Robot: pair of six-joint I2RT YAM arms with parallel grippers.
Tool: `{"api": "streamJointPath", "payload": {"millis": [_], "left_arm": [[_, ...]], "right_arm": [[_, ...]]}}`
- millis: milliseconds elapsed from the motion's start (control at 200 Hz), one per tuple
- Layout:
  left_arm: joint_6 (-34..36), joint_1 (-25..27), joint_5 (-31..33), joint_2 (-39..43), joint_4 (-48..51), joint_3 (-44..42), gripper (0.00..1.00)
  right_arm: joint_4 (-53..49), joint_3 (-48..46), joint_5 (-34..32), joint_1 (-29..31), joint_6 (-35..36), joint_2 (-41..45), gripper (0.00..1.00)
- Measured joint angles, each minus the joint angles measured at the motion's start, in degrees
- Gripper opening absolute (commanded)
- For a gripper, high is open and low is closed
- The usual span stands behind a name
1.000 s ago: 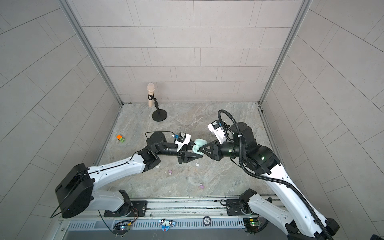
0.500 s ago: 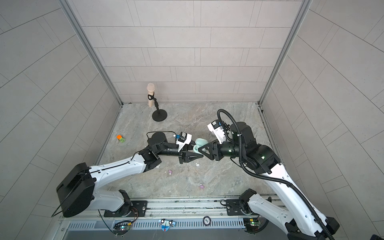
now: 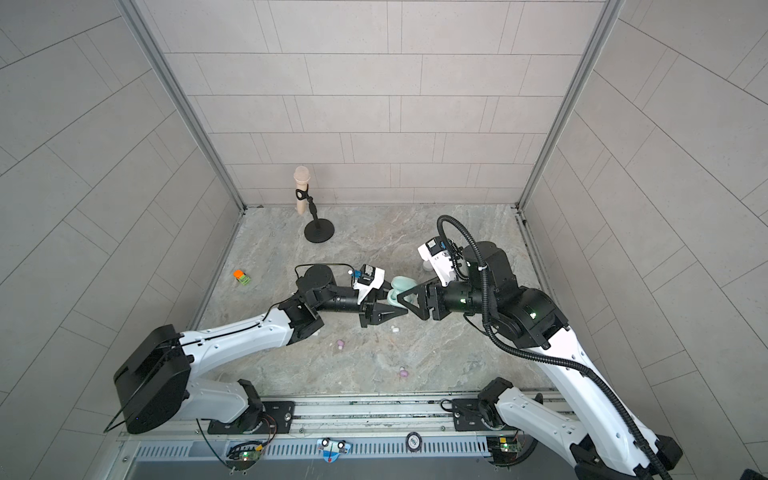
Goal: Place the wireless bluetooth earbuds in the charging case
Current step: 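Press the mint earbud into the case slot and open the right gripper, then move the right gripper over the second mint earbud on the table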
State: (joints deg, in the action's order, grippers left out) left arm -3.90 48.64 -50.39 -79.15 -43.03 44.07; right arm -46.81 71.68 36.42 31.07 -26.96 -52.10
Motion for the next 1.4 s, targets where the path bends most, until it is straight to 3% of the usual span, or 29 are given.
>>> {"api": "streamJointPath", "payload": {"millis": [320, 481, 666, 921, 1086, 1397], "left_arm": [[0.33, -5.81, 2.71, 5.18, 1.01, -6.95, 0.00], [1.01, -10.71, 5.44, 13.62, 4.76, -10.05, 0.00], [2.10, -14.91, 8.09, 22.84, 11.45, -11.96, 0.00], [0.20, -16.76, 12.48, 33.03, 15.98, -17.88, 0.00], [-2.84, -16.76, 16.35, 38.73, 16.57, -23.65, 0.00], [-6.43, -16.74, 22.01, 44.46, 16.79, -27.65, 0.00]], "right_arm": [[-2.73, -0.13, -0.48, 3.96, 0.20, 2.89, 0.70], [-2.75, -5.57, -2.34, 4.28, -0.31, 4.94, 0.70], [-0.79, -11.78, -9.27, 4.76, -2.08, 1.70, 0.70], [1.97, -9.33, -24.68, 10.32, -4.35, -19.23, 0.72], [2.10, 0.57, -29.57, 11.82, -5.95, -35.82, 0.73], [2.58, 16.55, -34.21, 15.52, -6.69, -57.53, 0.74]]}}
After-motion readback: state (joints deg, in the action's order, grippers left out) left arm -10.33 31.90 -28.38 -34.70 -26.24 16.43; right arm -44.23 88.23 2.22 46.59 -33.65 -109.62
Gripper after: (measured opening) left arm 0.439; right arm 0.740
